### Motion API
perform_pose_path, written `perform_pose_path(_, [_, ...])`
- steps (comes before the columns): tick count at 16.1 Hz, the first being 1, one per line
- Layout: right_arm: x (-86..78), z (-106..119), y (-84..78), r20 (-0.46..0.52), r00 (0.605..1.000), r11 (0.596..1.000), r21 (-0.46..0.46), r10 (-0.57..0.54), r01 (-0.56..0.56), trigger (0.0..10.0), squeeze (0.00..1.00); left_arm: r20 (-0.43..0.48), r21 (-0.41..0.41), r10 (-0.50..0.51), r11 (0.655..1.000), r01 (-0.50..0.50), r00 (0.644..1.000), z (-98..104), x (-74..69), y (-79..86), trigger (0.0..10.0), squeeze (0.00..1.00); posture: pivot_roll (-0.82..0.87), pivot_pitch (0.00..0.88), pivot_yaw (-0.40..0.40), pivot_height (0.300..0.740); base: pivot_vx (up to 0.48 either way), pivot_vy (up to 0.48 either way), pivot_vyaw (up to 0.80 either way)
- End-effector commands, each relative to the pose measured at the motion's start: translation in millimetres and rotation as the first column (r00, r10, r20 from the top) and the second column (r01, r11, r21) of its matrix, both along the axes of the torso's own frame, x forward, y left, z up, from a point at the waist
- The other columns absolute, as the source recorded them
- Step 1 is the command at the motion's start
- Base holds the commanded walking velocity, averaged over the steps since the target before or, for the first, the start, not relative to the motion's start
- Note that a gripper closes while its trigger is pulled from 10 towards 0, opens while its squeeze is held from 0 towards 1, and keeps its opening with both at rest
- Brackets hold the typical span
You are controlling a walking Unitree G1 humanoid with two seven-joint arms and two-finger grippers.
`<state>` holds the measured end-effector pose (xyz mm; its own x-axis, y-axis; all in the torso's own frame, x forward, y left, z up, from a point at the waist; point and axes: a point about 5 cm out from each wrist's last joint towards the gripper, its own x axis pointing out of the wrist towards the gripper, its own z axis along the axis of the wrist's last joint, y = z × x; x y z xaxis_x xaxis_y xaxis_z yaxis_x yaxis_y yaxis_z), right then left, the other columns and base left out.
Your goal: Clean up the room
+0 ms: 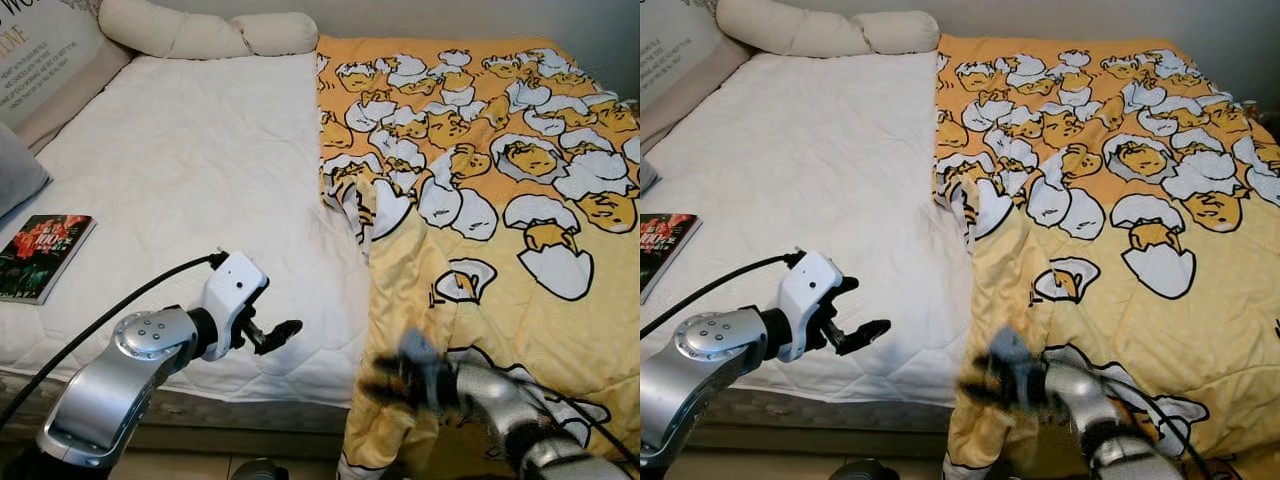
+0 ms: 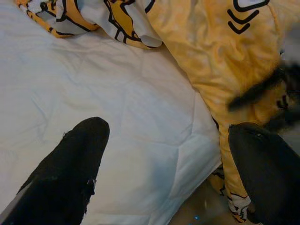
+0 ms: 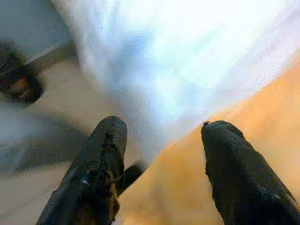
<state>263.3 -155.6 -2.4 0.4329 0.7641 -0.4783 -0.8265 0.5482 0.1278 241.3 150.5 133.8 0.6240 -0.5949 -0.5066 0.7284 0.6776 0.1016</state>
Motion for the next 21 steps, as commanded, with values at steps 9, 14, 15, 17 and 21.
perform_pose_path(9, [54.6,33,49.7,0.195,0.899,0.907,-0.084,-0.391,0.413,10.0,1.00,0.006,0.005,0.003,1.000,-0.003,1.000,1,1.9,-1.1,10.0,0.00,0.11,0.000,0.039,0.740,0.000,0.000,0.00])
perform_pose_path(14, [45.9,63,40.6,0.305,0.892,0.941,0.057,-0.334,0.333,10.0,0.00,0.134,-0.016,0.142,0.990,-0.141,0.981,2,6.1,11.2,10.0,0.00,0.10,0.000,0.024,0.740,0.000,0.000,0.00])
perform_pose_path(15, [40.5,76,33.5,0.285,0.893,0.936,0.154,-0.349,0.317,10.0,0.00,0.182,-0.034,0.188,0.982,-0.185,0.965,3,6.8,15.5,10.0,0.00,0.09,0.000,0.028,0.740,0.000,0.000,0.00])
perform_pose_path(17, [21.6,95,18.2,0.346,0.889,0.951,0.186,-0.300,0.249,10.0,0.00,0.186,-0.119,0.335,0.941,-0.317,0.924,2,4.9,23.4,10.0,0.00,0.07,0.000,0.034,0.740,0.000,0.000,0.00])
perform_pose_path(21, [0.4,95,7.3,0.292,0.871,0.914,0.226,-0.394,0.338,10.0,0.00,0.178,-0.135,0.375,0.925,-0.355,0.910,-6,-2.3,24.4,10.0,0.00,0.06,0.000,0.036,0.740,0.000,0.171,-0.30])
